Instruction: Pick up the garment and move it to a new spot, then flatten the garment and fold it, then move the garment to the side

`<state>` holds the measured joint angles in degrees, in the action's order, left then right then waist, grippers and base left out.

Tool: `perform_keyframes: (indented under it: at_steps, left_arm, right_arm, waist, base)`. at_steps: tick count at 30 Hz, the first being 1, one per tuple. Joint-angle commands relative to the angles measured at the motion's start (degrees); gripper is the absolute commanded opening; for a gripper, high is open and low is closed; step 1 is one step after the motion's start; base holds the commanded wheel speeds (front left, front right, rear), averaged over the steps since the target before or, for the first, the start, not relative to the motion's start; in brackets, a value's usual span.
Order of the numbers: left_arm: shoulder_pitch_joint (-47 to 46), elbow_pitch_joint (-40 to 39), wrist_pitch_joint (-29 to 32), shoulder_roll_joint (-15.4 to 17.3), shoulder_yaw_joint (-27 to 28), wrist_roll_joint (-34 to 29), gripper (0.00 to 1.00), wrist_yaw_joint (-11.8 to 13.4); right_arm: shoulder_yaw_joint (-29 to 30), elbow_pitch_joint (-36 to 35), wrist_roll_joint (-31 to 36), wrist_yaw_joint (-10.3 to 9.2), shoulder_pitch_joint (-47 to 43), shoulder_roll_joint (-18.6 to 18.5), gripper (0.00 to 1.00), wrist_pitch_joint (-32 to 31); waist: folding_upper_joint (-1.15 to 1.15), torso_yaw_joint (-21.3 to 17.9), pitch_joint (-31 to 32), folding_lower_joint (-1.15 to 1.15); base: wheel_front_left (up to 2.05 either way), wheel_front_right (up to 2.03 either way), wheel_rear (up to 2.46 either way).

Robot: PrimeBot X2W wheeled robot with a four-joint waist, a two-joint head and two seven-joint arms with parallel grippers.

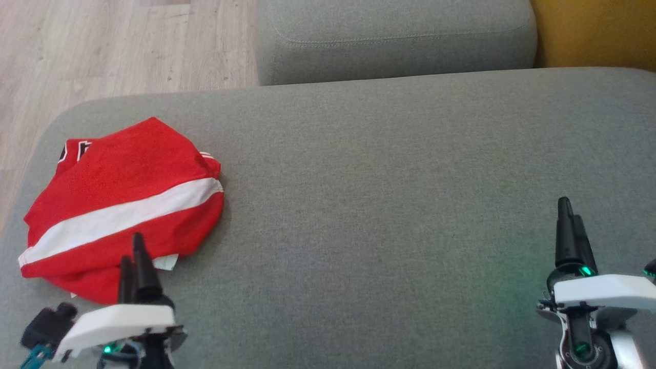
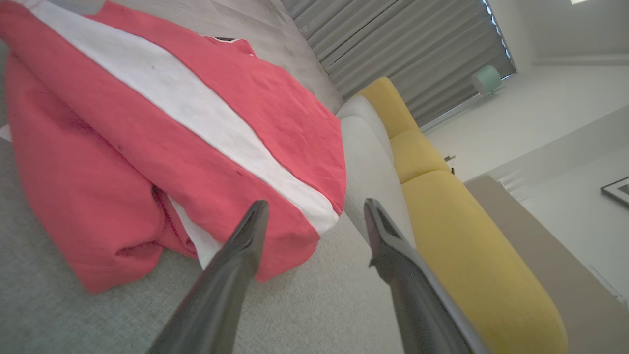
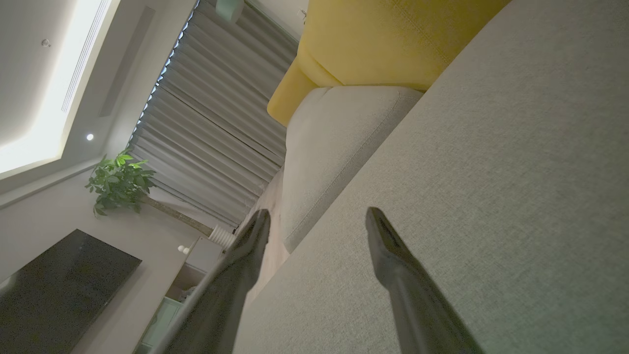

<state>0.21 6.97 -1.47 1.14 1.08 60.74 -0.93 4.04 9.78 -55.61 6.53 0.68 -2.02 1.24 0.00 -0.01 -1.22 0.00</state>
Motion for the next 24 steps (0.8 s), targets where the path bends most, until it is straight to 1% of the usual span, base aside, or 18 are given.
perform_keyframes:
  at_steps: [1,5,6,8,9,15,16,20,24]
  left_arm:
    - [-2.8,-2.7,-0.7,0.7,-0.4,-3.4,1.00,0.7]
    - [-3.0,-3.5,-1.4,1.3,-2.9,-9.3,1.00,2.0]
    - [-3.0,-3.5,-1.4,1.3,-2.9,-9.3,1.00,2.0]
    - [-3.4,-3.8,-1.9,2.3,-5.1,-12.6,1.00,3.2]
    - [-3.4,-3.8,-1.9,2.3,-5.1,-12.6,1.00,3.2]
    - [-4.3,-3.6,-2.9,5.0,-10.0,-18.2,1.00,6.0]
    - [-4.7,-3.4,-3.2,5.8,-11.6,-19.8,1.00,7.0]
    - [-5.5,-3.0,-3.9,7.1,-14.5,-22.2,1.00,8.8]
    - [-6.0,-2.3,-4.6,8.2,-17.0,-24.3,1.00,10.1]
  right_arm:
    - [-0.8,-2.9,2.5,0.36,2.9,-0.5,1.00,0.9]
    - [-1.8,-3.8,6.3,0.39,2.7,-0.5,1.00,1.5]
    - [-1.8,-3.8,6.3,0.39,2.7,-0.5,1.00,1.5]
    - [-2.9,-4.6,9.2,0.41,2.5,-0.5,1.00,2.0]
    - [-2.9,-4.6,9.2,0.41,2.5,-0.5,1.00,2.0]
    - [-4.3,-5.7,14.9,0.46,2.3,-0.6,1.00,3.1]
    - [-4.6,-5.8,16.6,0.48,2.2,-0.6,1.00,3.4]
    - [-5.6,-6.1,20.4,0.51,2.1,-0.6,1.00,4.1]
    - [-6.0,-6.3,24.4,0.54,1.8,-0.6,1.00,4.7]
  waist:
    - [0.00,0.0,0.0,0.00]
    - [0.00,0.1,0.0,0.00]
    - [0.00,0.1,0.0,0.00]
    - [0.00,0.0,0.0,0.00]
    - [0.00,0.0,0.0,0.00]
    - [0.00,-0.2,0.1,0.00]
    - [0.00,-0.2,0.1,0.00]
    - [0.00,-0.4,0.2,0.00]
    - [0.00,-0.6,0.3,0.00]
  base:
    - [0.00,0.00,0.00]
    - [0.00,0.00,0.00]
    - [0.00,0.00,0.00]
    - [0.00,0.00,0.00]
    - [0.00,0.00,0.00]
    - [0.00,0.00,0.00]
    - [0.00,0.00,0.00]
    - [0.00,0.00,0.00]
    - [0.00,0.00,0.00]
